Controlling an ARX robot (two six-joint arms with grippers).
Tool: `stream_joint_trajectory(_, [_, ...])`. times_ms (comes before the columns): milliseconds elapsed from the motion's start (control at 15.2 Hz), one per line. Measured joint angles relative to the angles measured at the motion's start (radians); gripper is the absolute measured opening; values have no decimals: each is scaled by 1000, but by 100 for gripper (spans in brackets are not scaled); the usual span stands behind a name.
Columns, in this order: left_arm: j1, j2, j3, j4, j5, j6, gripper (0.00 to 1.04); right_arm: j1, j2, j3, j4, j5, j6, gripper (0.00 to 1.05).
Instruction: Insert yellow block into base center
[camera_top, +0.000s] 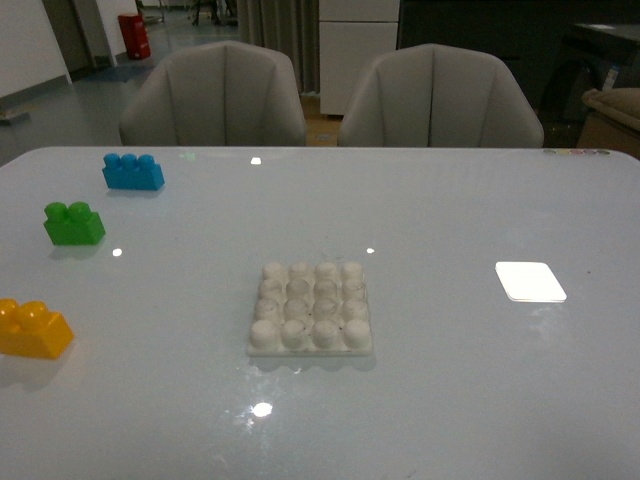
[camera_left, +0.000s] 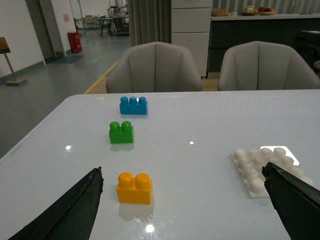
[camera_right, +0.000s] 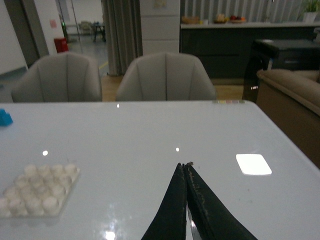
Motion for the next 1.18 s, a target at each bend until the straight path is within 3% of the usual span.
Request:
stream_joint_trajectory(263, [0, 0, 0, 0, 0, 0, 98, 0, -111, -2, -123, 1, 0, 2])
stream_joint_trajectory(722, [0, 0, 0, 0, 0, 0, 98, 0, -199, -2, -211, 1, 0, 2])
stream_joint_trajectory(853, [0, 0, 0, 0, -1, 0, 98, 0, -355, -2, -395, 1, -1, 2])
stream_joint_trajectory(1050, [0, 0, 0, 0, 0, 0, 98, 0, -370, -1, -388, 2, -1, 2])
stream_joint_trajectory(1116, [0, 0, 0, 0, 0, 0, 98, 0, -370, -1, -391, 2, -2, 3])
stream_joint_trajectory(1181, [0, 0, 0, 0, 0, 0, 98, 0, -370, -1, -390, 2, -2, 16])
